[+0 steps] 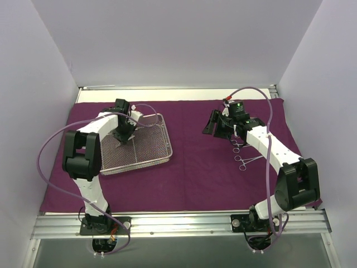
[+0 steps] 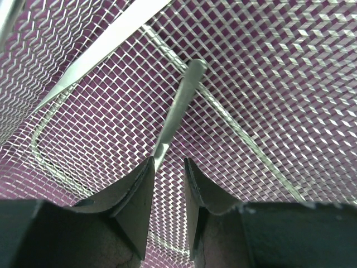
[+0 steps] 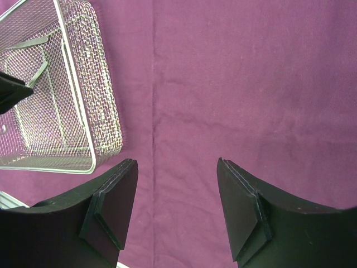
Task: Open and lay out the surgical kit
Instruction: Pick up the medical item from the container.
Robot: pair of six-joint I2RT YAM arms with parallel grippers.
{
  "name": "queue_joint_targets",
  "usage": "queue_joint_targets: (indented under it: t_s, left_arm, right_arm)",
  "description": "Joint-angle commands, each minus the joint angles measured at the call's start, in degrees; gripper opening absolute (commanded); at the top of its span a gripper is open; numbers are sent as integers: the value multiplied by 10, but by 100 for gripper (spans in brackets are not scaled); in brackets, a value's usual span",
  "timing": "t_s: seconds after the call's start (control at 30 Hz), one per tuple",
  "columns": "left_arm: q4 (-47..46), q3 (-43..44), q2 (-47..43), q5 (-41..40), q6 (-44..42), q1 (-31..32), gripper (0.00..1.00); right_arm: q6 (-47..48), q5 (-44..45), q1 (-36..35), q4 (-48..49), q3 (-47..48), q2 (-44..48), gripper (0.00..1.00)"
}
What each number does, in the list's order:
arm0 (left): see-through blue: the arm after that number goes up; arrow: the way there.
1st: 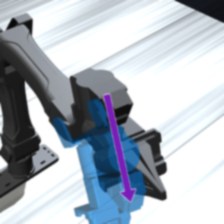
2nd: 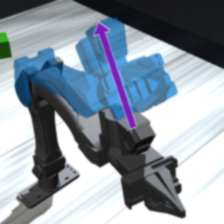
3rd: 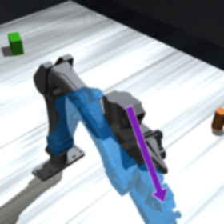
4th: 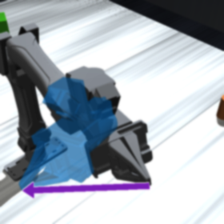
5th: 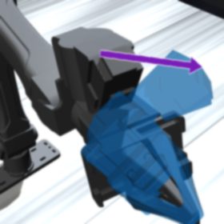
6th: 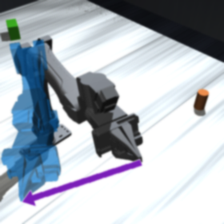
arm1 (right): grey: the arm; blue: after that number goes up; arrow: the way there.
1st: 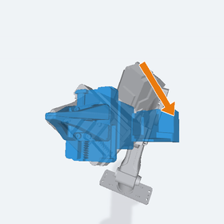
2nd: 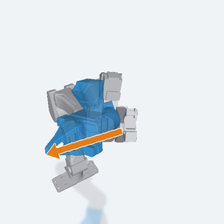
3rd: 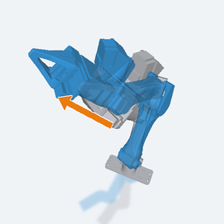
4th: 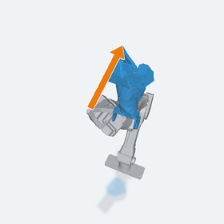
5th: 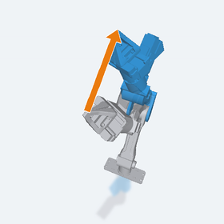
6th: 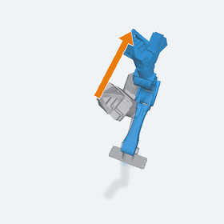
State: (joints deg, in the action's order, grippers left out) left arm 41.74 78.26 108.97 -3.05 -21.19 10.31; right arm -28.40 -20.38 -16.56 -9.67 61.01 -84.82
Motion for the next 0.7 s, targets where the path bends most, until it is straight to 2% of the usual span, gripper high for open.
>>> queue_joint_targets:
  t_s: [0.0, 0.33, 0.47, 0.5, 0.53, 0.67]
  left_arm:
    - [-28, 19, 14, -6, -3, -10, 37]
    - [-28, 17, 35, 22, -4, -42, 34]
    - [-27, 14, 28, 41, 4, -44, 20]
    - [-22, 14, 27, 48, 10, -44, 9]
    - [-16, 22, 27, 56, 12, -45, 4]
    - [18, 44, 9, 87, 32, -45, 2]
  right_arm:
    - [4, 12, -1, -15, 8, 25, 59]
    - [3, 14, -1, -20, 13, 26, 59]
    - [3, 18, -3, -25, 17, 26, 59]
    - [3, 19, -6, -25, 19, 26, 59]
    - [4, 20, -7, -27, 23, 23, 59]
    - [26, 33, -16, -53, 54, 2, 59]
